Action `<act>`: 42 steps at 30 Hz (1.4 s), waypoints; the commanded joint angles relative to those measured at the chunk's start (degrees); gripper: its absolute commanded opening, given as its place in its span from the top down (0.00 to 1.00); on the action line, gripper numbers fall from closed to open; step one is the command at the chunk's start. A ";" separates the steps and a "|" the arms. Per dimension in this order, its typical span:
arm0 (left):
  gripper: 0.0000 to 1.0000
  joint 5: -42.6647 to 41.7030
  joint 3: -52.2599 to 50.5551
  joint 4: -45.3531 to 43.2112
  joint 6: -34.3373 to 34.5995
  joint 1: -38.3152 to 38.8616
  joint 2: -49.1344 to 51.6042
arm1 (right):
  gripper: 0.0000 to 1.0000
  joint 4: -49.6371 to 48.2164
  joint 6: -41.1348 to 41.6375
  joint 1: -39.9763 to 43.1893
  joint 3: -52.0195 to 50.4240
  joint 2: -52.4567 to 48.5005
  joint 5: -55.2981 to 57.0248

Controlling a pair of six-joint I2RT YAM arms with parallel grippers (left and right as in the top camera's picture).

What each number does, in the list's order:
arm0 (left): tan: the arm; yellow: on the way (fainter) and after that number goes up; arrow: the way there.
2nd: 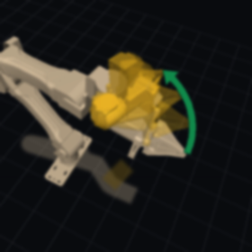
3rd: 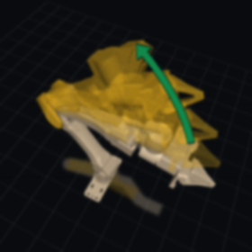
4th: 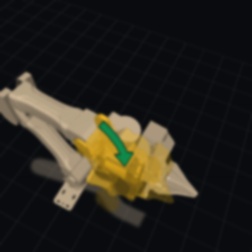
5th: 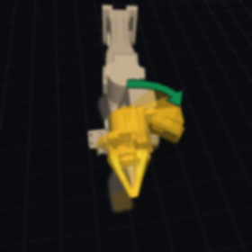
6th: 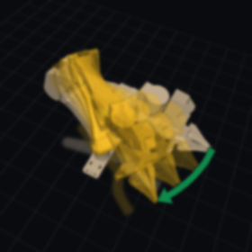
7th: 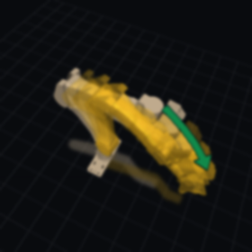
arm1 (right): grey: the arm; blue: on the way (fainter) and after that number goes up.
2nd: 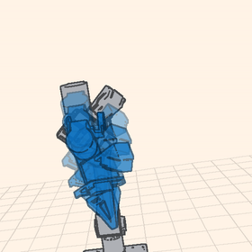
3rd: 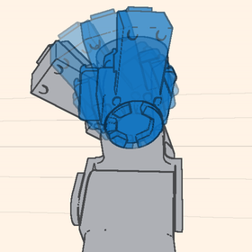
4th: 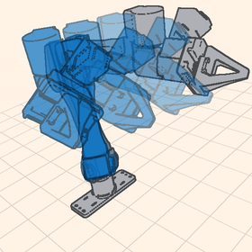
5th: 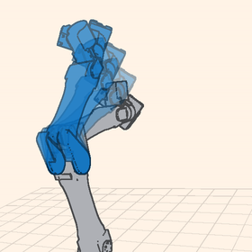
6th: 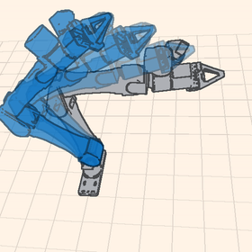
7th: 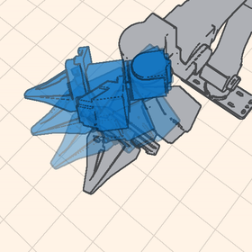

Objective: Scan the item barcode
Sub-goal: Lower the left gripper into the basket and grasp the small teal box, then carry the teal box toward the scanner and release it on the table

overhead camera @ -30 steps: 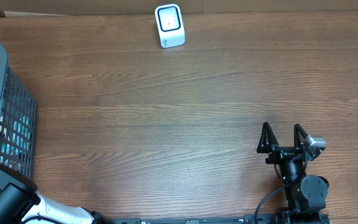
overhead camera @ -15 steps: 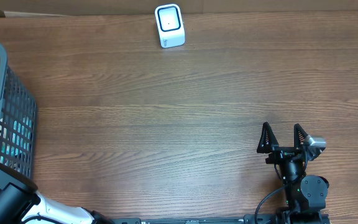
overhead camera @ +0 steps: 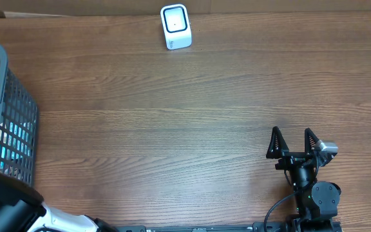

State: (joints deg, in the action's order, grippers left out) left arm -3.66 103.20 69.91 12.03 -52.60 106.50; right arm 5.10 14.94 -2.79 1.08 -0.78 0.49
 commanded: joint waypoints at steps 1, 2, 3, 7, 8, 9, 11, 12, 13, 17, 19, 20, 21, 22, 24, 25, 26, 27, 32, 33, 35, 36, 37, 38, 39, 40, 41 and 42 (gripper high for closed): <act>0.78 -0.15 0.39 0.31 -2.29 -0.20 -1.46 | 0.00 -0.42 -0.22 -0.46 -0.61 0.61 0.74; 0.68 0.35 0.07 0.37 -2.89 -0.20 -1.11 | 0.00 -0.42 -0.22 -0.46 -0.59 0.61 0.74; 0.57 0.96 -0.26 0.50 -2.91 -0.20 -0.76 | 0.00 -0.42 -0.22 -0.46 -0.59 0.61 0.74; 0.27 2.73 -2.64 0.72 -3.39 -0.22 0.42 | 0.00 -0.42 -0.22 -0.46 -0.59 0.61 0.74; 0.24 2.78 -3.52 0.39 -3.85 -0.28 0.59 | 0.00 -0.42 -0.22 -0.46 -0.59 0.61 0.74; 0.21 2.75 -4.81 -0.37 -4.90 -0.28 0.87 | 0.00 -0.42 -0.22 -0.46 -0.59 0.61 0.74; 0.11 2.14 -6.93 -2.49 -5.90 -0.26 1.07 | 0.00 -0.42 -0.22 -0.46 -0.59 0.61 0.74; 0.07 1.57 -8.52 -4.22 -6.54 -0.26 1.07 | 0.00 -0.42 -0.22 -0.46 -0.59 0.61 0.74; 0.06 0.28 -11.04 -6.40 -8.85 -0.24 1.07 | 0.00 -0.42 -0.22 -0.46 -0.59 0.61 0.74; 0.12 0.98 -15.10 -9.25 -10.80 -0.26 1.07 | 0.00 -0.42 -0.22 -0.46 -0.59 0.61 0.74; 0.11 1.84 -17.25 -10.43 -11.06 -0.26 1.07 | 0.00 -0.42 -0.22 -0.46 -0.59 0.61 0.74; 0.10 1.86 -17.70 -10.80 -11.96 -0.26 1.07 | 0.00 -0.42 -0.22 -0.46 -0.59 0.61 0.74; 0.10 2.01 -18.10 -11.26 -13.29 -0.26 1.07 | 0.00 -0.42 -0.22 -0.46 -0.59 0.61 0.74; 0.10 2.29 -18.27 -11.63 -13.94 -0.26 1.07 | 0.00 -0.42 -0.22 -0.46 -0.59 0.61 0.74; 0.09 2.62 -18.36 -12.28 -14.27 -0.26 1.07 | 0.00 -0.42 -0.22 -0.46 -0.59 0.61 0.74; 0.08 2.60 -18.36 -12.59 -14.47 -0.26 1.07 | 0.00 -0.42 -0.22 -0.46 -0.59 0.61 0.74; 0.08 2.60 -18.36 -13.09 -14.88 -0.26 1.07 | 0.00 -0.42 -0.22 -0.46 -0.59 0.61 0.74; 0.07 2.62 -18.36 -13.31 -14.99 -0.26 1.07 | 0.00 -0.42 -0.22 -0.46 -0.59 0.61 0.74; 0.06 2.60 -18.36 -14.51 -17.90 -0.22 1.07 | 0.00 -0.42 -0.22 -0.46 -0.59 0.61 0.74; 0.06 2.62 -18.36 -14.51 -18.45 -0.22 1.09 | 0.00 -0.42 -0.22 -0.46 -0.59 0.61 0.74; 0.07 2.60 -18.36 -14.60 -19.82 -0.22 1.46 | 0.00 -0.42 -0.22 -0.46 -0.59 0.61 0.74; 0.07 2.60 -18.36 -14.62 -20.04 -0.24 1.86 | 0.00 -0.42 -0.22 -0.46 -0.59 0.61 0.74; 0.07 2.60 -18.36 -14.75 -20.22 -0.26 2.78 | 0.00 -0.42 -0.22 -0.46 -0.61 0.61 0.74; 0.07 2.60 -18.36 -14.99 -20.20 -0.26 3.45 | 0.00 -0.42 -0.22 -0.46 -0.59 0.61 0.74; 0.04 2.47 -18.36 -15.34 -20.20 -0.26 3.98 | 0.00 -0.42 -0.22 -0.46 -0.59 0.61 0.74; 0.05 2.49 -18.36 -15.52 -20.20 -0.20 4.55 | 0.00 -0.42 -0.22 -0.46 -0.59 0.61 0.74; 0.16 2.58 -18.36 -16.09 -20.20 0.17 5.27 | 0.00 -0.42 -0.22 -0.46 -0.59 0.61 0.74; 0.21 2.56 -18.34 -16.41 -20.20 0.37 5.49 | 0.00 -0.42 -0.22 -0.46 -0.59 0.61 0.74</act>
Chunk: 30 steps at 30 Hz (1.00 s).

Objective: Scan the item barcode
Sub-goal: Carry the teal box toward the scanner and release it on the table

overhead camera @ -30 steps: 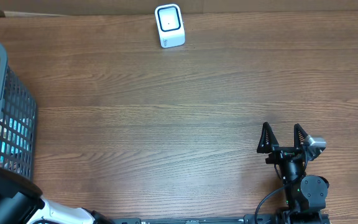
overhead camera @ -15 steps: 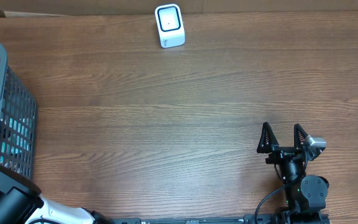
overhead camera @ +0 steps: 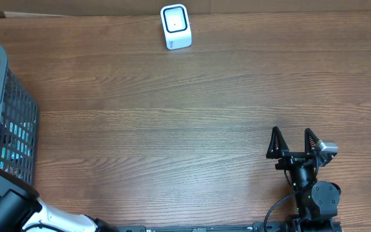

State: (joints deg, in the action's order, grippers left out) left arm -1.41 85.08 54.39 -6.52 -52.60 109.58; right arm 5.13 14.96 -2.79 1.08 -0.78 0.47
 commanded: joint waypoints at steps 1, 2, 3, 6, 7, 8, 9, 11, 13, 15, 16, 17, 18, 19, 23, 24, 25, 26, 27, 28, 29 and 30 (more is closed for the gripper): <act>0.28 0.44 -0.22 -1.20 -1.66 0.52 2.43 | 0.00 -0.44 -0.24 -0.46 -0.59 0.61 0.76; 0.36 0.42 -0.20 -1.55 -1.66 0.55 2.43 | 0.00 -0.44 -0.24 -0.46 -0.59 0.61 0.76; 0.43 0.39 0.00 -1.75 -1.64 0.52 2.36 | 0.00 -0.44 -0.24 -0.46 -0.59 0.61 0.76; 0.60 0.37 1.07 -0.96 -1.62 0.50 2.36 | 0.00 -0.44 -0.24 -0.46 -0.59 0.61 0.76; 0.68 0.37 1.49 -0.48 -1.62 0.50 2.36 | 0.00 -0.44 -0.24 -0.46 -0.59 0.61 0.76; 0.76 0.37 2.16 0.17 -1.60 0.50 2.36 | 0.00 -0.44 -0.24 -0.46 -0.61 0.61 0.76; 0.83 0.35 2.73 0.81 -1.57 0.50 2.36 | 0.00 -0.44 -0.24 -0.46 -0.59 0.61 0.76; 0.91 0.35 4.48 2.32 -0.20 0.52 2.36 | 0.00 -0.44 -0.24 -0.46 -0.59 0.61 0.76; 0.94 0.35 6.75 4.35 1.88 0.50 2.36 | 0.00 -0.44 -0.24 -0.46 -0.59 0.61 0.76; 0.94 0.26 9.16 6.40 3.15 0.52 2.36 | 0.00 -0.44 -0.24 -0.46 -0.59 0.61 0.76; 0.94 0.04 10.64 7.61 3.93 0.52 2.36 | 0.00 -0.44 -0.24 -0.46 -0.59 0.61 0.76; 0.94 -0.66 12.37 8.94 4.46 0.52 2.36 | 0.00 -0.44 -0.24 -0.46 -0.59 0.61 0.76; 0.94 -1.97 14.12 10.23 4.68 0.52 2.36 | 0.00 -0.44 -0.24 -0.46 -0.59 0.61 0.76; 0.93 -3.39 15.74 11.41 5.03 0.55 2.34 | 0.00 -0.44 -0.24 -0.46 -0.61 0.61 0.76; 0.94 -17.16 26.14 17.88 7.93 0.55 2.16 | 0.00 -0.44 -0.24 -0.46 -0.59 0.61 0.76; 0.94 -20.48 28.06 18.82 9.03 0.55 2.14 | 0.00 -0.44 -0.24 -0.46 -0.59 0.61 0.76; 0.94 -24.76 30.51 19.98 10.27 0.55 2.14 | 0.00 -0.44 -0.24 -0.46 -0.59 0.61 0.76; 0.94 -29.11 32.94 20.94 11.32 0.55 2.14 | 0.00 -0.44 -0.24 -0.46 -0.59 0.61 0.76; 0.96 -33.29 35.30 21.86 11.98 0.59 2.10 | 0.00 -0.44 -0.24 -0.46 -0.59 0.61 0.76; 0.96 -36.72 37.33 22.62 12.57 0.61 2.03 | 0.00 -0.44 -0.24 -0.46 -0.59 0.61 0.76; 0.96 -40.50 39.87 23.76 13.42 0.72 1.92 | 0.00 -0.44 -0.24 -0.46 -0.59 0.61 0.76; 0.96 -43.47 42.21 24.81 14.32 0.92 1.81 | 0.00 -0.44 -0.24 -0.46 -0.59 0.61 0.76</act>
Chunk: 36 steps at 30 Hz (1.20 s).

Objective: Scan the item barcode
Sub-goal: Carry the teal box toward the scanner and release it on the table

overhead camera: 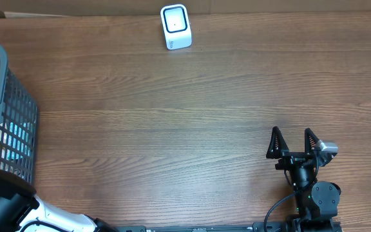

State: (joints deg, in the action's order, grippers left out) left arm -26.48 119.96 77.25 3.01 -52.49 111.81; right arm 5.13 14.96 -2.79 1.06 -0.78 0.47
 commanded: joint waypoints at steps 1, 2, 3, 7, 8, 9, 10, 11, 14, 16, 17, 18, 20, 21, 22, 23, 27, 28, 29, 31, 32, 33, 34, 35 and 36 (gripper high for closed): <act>0.96 -20.39 9.11 2.73 5.44 1.11 -0.66 | 0.00 -0.44 -0.24 -0.46 -0.57 0.61 0.76; 0.96 -22.49 11.10 3.45 6.34 1.60 -1.01 | 0.00 -0.44 -0.24 -0.46 -0.57 0.61 0.76; 0.96 -24.04 12.81 4.17 6.47 2.23 -1.55 | 0.00 -0.44 -0.24 -0.46 -0.57 0.61 0.76; 0.96 -25.68 16.44 5.55 6.47 6.93 -4.81 | 0.00 -0.44 -0.24 -0.46 -0.57 0.61 0.76; 0.96 -25.66 16.46 5.44 6.45 8.68 -5.99 | 0.00 -0.44 -0.24 -0.46 -0.57 0.61 0.76; 0.96 -25.44 16.46 5.42 6.43 10.56 -7.02 | 0.00 -0.44 -0.24 -0.46 -0.57 0.61 0.76; 0.96 -24.76 16.46 5.44 6.43 12.74 -8.02 | 0.00 -0.44 -0.24 -0.46 -0.57 0.61 0.76; 0.96 -23.50 16.44 5.51 6.36 15.17 -8.92 | 0.00 -0.44 -0.24 -0.46 -0.57 0.61 0.76; 0.95 -16.26 16.44 7.32 4.96 22.88 -10.40 | 0.00 -0.44 -0.24 -0.46 -0.57 0.61 0.76; 0.93 -9.77 16.37 9.25 3.54 28.68 -10.56 | 0.00 -0.44 -0.24 -0.46 -0.57 0.61 0.76; 0.92 -6.32 16.00 10.10 3.15 31.91 -10.40 | 0.00 -0.44 -0.24 -0.46 -0.57 0.61 0.76; 0.93 -2.80 15.41 10.84 3.17 35.21 -10.19 | 0.00 -0.44 -0.24 -0.46 -0.57 0.61 0.76; 0.95 2.54 13.33 11.08 3.19 41.13 -9.62 | 0.00 -0.44 -0.24 -0.46 -0.57 0.61 0.76; 0.95 4.48 12.13 10.99 3.21 43.71 -9.27 | 0.00 -0.44 -0.24 -0.46 -0.57 0.61 0.76; 0.95 6.23 10.60 10.73 3.21 46.49 -8.79 | 0.00 -0.44 -0.24 -0.46 -0.57 0.61 0.76; 0.94 7.61 8.87 10.16 3.30 49.18 -8.20 | 0.00 -0.44 -0.24 -0.46 -0.57 0.61 0.76; 0.90 9.07 1.60 6.05 3.48 57.18 -5.60 | 0.00 -0.44 -0.24 -0.46 -0.57 0.61 0.76; 0.89 9.07 -0.96 4.11 3.61 59.41 -4.57 | 0.00 -0.44 -0.24 -0.46 -0.57 0.61 0.76; 0.89 9.07 -2.45 2.84 4.17 60.67 -4.00 | 0.00 -0.44 -0.24 -0.46 -0.57 0.61 0.76; 0.89 9.05 -6.60 -1.25 6.78 63.82 -2.34 | 0.00 -0.44 -0.24 -0.46 -0.57 0.61 0.76; 0.89 9.05 -7.43 -2.12 7.28 64.46 -2.05 | 0.00 -0.44 -0.24 -0.46 -0.57 0.61 0.76; 0.89 9.07 -10.23 -5.25 8.74 66.79 -0.55 | 0.00 -0.44 -0.24 -0.46 -0.57 0.61 0.76; 0.89 9.03 -11.34 -6.51 9.27 67.82 0.11 | 0.00 -0.44 -0.24 -0.46 -0.59 0.61 0.76; 0.89 9.05 -12.37 -7.63 9.81 68.83 0.83 | 0.00 -0.44 -0.24 -0.46 -0.57 0.61 0.76; 0.88 9.05 -13.05 -8.39 10.19 69.59 1.55 | 0.00 -0.44 -0.24 -0.46 -0.57 0.61 0.76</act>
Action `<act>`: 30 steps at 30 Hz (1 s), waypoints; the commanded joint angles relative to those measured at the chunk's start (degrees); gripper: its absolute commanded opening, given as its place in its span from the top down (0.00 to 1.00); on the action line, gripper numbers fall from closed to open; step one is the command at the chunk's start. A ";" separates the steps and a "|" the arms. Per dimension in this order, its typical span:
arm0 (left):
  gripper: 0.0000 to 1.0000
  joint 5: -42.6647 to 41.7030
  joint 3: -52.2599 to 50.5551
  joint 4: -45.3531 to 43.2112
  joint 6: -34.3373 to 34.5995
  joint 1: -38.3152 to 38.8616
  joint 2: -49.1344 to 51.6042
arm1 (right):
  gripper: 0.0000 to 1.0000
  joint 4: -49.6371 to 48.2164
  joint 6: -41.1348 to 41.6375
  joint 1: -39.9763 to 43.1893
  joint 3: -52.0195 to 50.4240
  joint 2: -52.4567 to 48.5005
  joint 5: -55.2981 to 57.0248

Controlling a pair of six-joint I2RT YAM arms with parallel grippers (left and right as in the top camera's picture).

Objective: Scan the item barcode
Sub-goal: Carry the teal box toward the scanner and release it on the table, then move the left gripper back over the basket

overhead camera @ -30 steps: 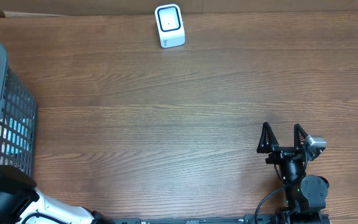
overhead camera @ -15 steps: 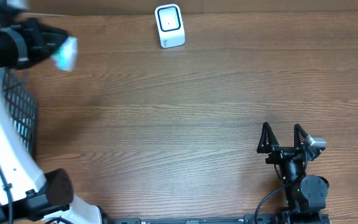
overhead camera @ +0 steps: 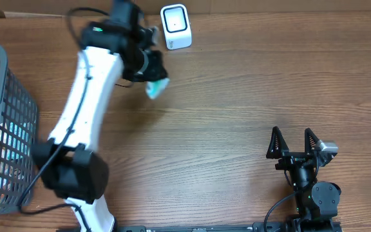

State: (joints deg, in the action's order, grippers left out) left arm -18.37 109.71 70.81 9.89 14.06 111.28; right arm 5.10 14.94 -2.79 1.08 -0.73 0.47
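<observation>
The white barcode scanner (overhead camera: 175, 26) with its dark window stands at the back edge of the table. Just in front of it and slightly left, my left gripper (overhead camera: 151, 76) is shut on a small pale teal item (overhead camera: 157, 88), which hangs below the fingers; no barcode shows on it from here. The white left arm reaches up across the table from the lower left. My right gripper (overhead camera: 292, 143) rests open at the lower right, fingers pointing away, with nothing between them.
A grey mesh basket (overhead camera: 15, 122) stands at the left edge with teal and other items inside. The wooden table (overhead camera: 237, 96) stretches between the scanner and the right arm.
My left arm was low at the left beside the basket; now it is stretched to the back of the table and holds the teal item close to the scanner. The right arm has not moved.
At all three earlier moments my left arm stayed at the lower left by the basket, shifting a little, while the right gripper rested open. Now the left gripper holds a teal item in front of the scanner.
</observation>
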 commanded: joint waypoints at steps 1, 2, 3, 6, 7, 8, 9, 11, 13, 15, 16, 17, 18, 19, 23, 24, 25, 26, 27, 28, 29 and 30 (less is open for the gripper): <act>0.84 0.96 -3.28 -2.45 3.45 3.93 2.93 | 0.00 -0.42 -0.22 -0.46 -0.59 0.57 0.76; 0.75 0.98 -3.50 -2.73 3.45 4.74 3.78 | 0.00 -0.42 -0.22 -0.46 -0.61 0.57 0.76; 0.53 1.01 -3.50 -2.84 3.43 5.53 4.83 | 0.00 -0.42 -0.22 -0.46 -0.59 0.57 0.76; 0.00 1.07 -3.50 -3.10 3.41 6.62 6.97 | 0.00 -0.42 -0.22 -0.46 -0.61 0.57 0.76; 0.00 1.05 -3.50 -3.19 3.43 6.75 7.61 | 0.00 -0.42 -0.22 -0.46 -0.59 0.57 0.76; 0.00 1.05 -3.50 -3.19 3.43 6.75 8.04 | 0.00 -0.42 -0.22 -0.46 -0.59 0.57 0.76; 0.00 1.03 -3.50 -3.21 3.45 6.73 8.28 | 0.00 -0.42 -0.22 -0.46 -0.59 0.57 0.76; 0.00 1.05 -3.37 -3.32 3.45 6.23 8.17 | 0.00 -0.42 -0.22 -0.46 -0.59 0.57 0.76; 0.00 1.01 -2.56 -2.91 3.45 5.60 7.48 | 0.00 -0.42 -0.22 -0.46 -0.59 0.57 0.76; 0.00 1.03 -0.76 -1.62 3.45 4.74 6.12 | 0.00 -0.42 -0.22 -0.46 -0.59 0.57 0.76; 0.00 1.05 0.48 -0.74 3.43 4.20 5.18 | 0.00 -0.42 -0.22 -0.46 -0.59 0.57 0.76; 0.00 1.29 1.86 0.28 3.43 3.65 4.00 | 0.00 -0.42 -0.22 -0.46 -0.59 0.57 0.76; 0.00 1.70 2.99 1.16 3.43 3.23 2.93 | 0.00 -0.42 -0.22 -0.46 -0.59 0.57 0.76; 0.00 2.45 4.74 2.58 3.43 2.54 1.20 | 0.00 -0.42 -0.22 -0.46 -0.59 0.57 0.76; 0.00 5.53 10.99 8.37 2.32 -0.28 -5.62 | 0.00 -0.42 -0.22 -0.46 -0.59 0.57 0.76; 0.00 5.97 12.48 9.79 0.81 -1.18 -7.85 | 0.00 -0.42 -0.22 -0.46 -0.59 0.57 0.76; 0.00 6.69 13.53 11.08 -0.24 -2.12 -9.97 | 0.00 -0.42 -0.22 -0.46 -0.61 0.57 0.76; 0.00 7.82 14.25 12.28 -1.20 -3.30 -12.48 | 0.00 -0.42 -0.22 -0.46 -0.59 0.57 0.76; 0.00 8.66 14.34 13.03 -2.16 -4.15 -14.45 | 0.00 -0.42 -0.22 -0.46 -0.59 0.57 0.76; 0.00 9.07 14.34 13.57 -3.52 -4.94 -15.91 | 0.00 -0.42 -0.22 -0.46 -0.61 0.57 0.76; 0.00 10.01 14.34 14.75 -5.64 -6.71 -18.47 | 0.00 -0.42 -0.22 -0.46 -0.59 0.57 0.76; 0.00 11.13 14.34 15.74 -5.81 -8.52 -20.26 | 0.00 -0.42 -0.22 -0.46 -0.59 0.57 0.76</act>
State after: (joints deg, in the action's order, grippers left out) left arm -11.25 123.57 84.49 8.88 8.91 95.48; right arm 5.10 14.96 -2.79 1.08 -0.73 0.47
